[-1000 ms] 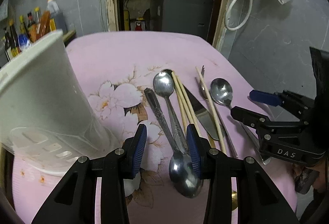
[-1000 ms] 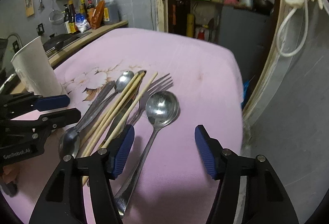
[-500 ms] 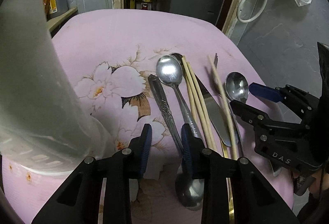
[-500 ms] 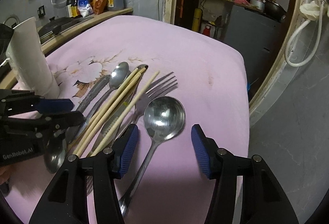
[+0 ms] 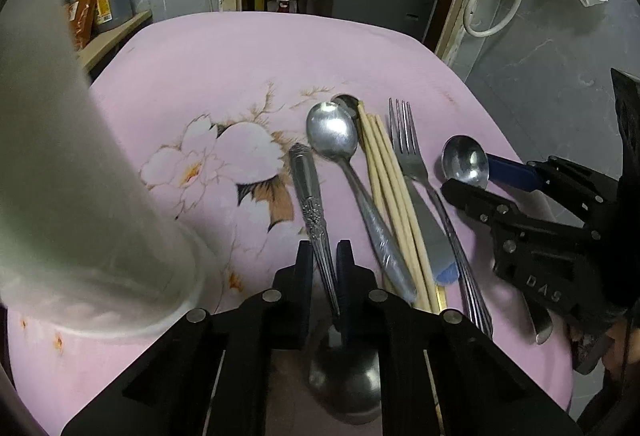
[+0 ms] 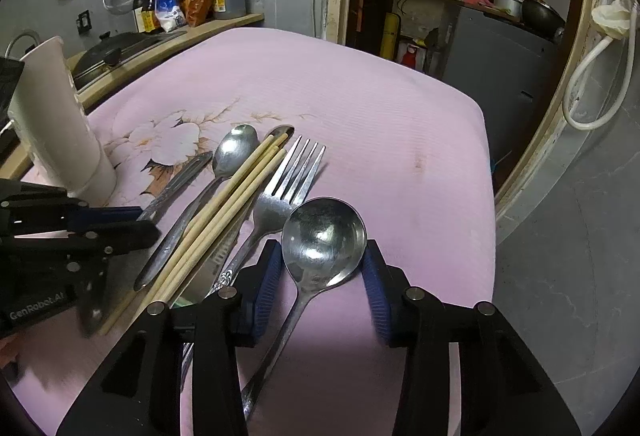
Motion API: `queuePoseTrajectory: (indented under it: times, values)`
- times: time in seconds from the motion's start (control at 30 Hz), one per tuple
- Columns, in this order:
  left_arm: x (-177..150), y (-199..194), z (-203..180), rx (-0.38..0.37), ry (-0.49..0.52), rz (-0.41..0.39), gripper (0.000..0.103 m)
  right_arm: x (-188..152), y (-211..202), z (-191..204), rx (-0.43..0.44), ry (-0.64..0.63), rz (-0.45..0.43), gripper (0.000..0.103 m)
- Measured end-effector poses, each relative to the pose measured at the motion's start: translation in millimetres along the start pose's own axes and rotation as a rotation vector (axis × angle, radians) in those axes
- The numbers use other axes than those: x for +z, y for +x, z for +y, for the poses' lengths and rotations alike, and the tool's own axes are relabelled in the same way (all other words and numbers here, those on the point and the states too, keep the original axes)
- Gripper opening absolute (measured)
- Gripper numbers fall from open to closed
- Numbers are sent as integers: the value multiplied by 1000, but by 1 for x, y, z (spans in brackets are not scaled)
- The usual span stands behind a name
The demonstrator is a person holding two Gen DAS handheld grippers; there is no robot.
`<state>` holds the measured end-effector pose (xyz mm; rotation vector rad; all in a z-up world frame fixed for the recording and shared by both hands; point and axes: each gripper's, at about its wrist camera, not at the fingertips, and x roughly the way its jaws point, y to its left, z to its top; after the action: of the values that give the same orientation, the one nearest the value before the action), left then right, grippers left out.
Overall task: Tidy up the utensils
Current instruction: 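Close the left tool on the ornate silver spoon while the right tool grasps the large soup spoon, then lift both held spoons and carry them over the white caddy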
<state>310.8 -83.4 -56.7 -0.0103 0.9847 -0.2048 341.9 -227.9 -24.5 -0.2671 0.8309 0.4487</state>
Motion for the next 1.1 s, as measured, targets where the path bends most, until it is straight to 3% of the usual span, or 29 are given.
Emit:
queuePoseTrajectory:
  times: [0.23, 0.5, 0.67, 0.83, 0.93, 1.0, 1.1]
  values:
    - [-14, -14, 8, -35, -19, 34, 5, -12, -13, 5, 22, 9, -12, 38]
    - [-54, -51, 22, -81, 1, 49, 6, -37, -40, 8, 96, 53, -34, 38]
    - [-53, -51, 27, -121, 3, 72, 9, -34, -36, 16, 61, 36, -32, 47]
    - [-42, -42, 1, -69, 135, 84, 16, -33, -31, 20, 26, 15, -22, 54]
    - [-38, -37, -11, -23, 206, 105, 19, -34, -30, 17, 26, 21, -19, 55]
    - [-35, -35, -15, 8, 249, 123, 27, -36, -31, 19, 13, 13, -20, 55]
    - [-31, -34, -17, 17, 286, 145, 30, -37, -32, 20, 7, 7, -16, 55]
